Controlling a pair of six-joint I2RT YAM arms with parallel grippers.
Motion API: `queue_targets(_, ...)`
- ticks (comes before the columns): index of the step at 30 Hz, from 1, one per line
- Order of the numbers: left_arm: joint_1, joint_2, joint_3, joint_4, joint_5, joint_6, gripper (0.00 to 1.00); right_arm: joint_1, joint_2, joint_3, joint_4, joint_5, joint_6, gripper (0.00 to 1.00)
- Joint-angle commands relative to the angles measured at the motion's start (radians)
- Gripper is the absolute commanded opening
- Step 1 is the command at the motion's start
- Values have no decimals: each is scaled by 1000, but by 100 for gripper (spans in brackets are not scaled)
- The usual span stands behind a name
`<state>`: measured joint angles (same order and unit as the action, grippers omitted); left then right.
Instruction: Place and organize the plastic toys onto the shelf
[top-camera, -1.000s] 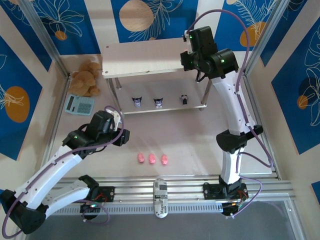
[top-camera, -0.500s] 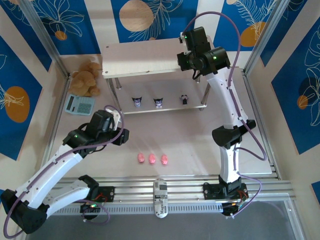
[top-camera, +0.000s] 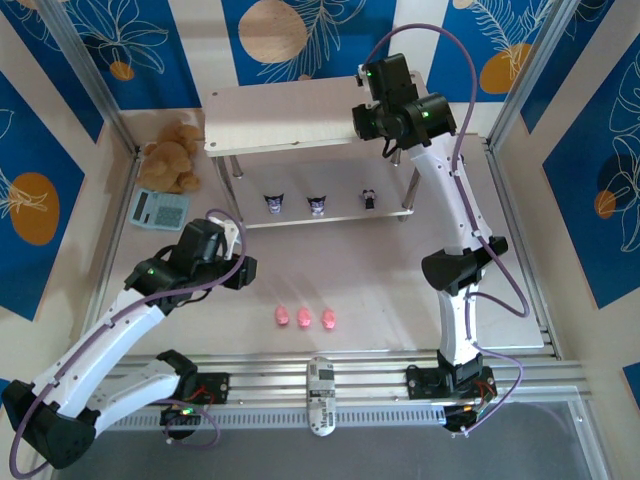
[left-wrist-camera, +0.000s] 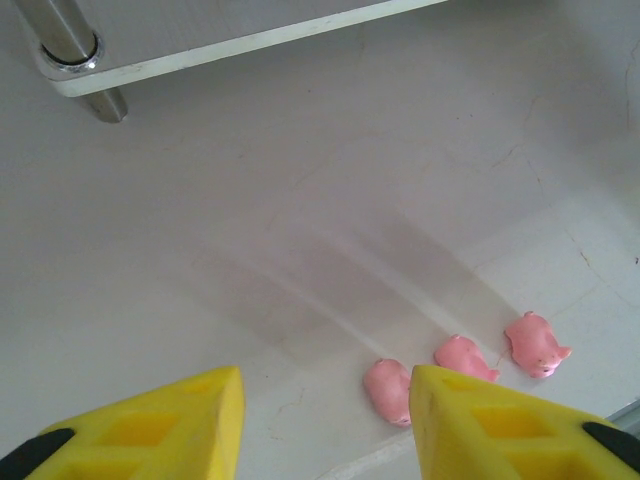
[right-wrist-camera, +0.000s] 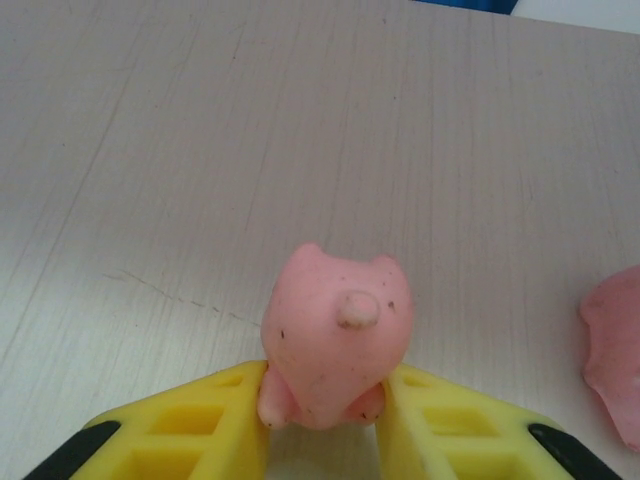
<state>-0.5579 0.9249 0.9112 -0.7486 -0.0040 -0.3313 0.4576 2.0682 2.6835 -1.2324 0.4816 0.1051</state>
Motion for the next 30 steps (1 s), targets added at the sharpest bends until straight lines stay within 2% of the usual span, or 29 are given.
queue_targets(1, 16, -13, -8, -6, 19, 16, 48, -6, 23, 25, 17, -11, -15, 33)
queue_targets(17, 34, -17, -13, -8, 30, 20, 48, -24, 35, 25, 69, -18, -22, 37)
queue_targets(30, 39, -25, -15, -14, 30, 21, 48, -26, 43, 27, 103, -39, -35, 44)
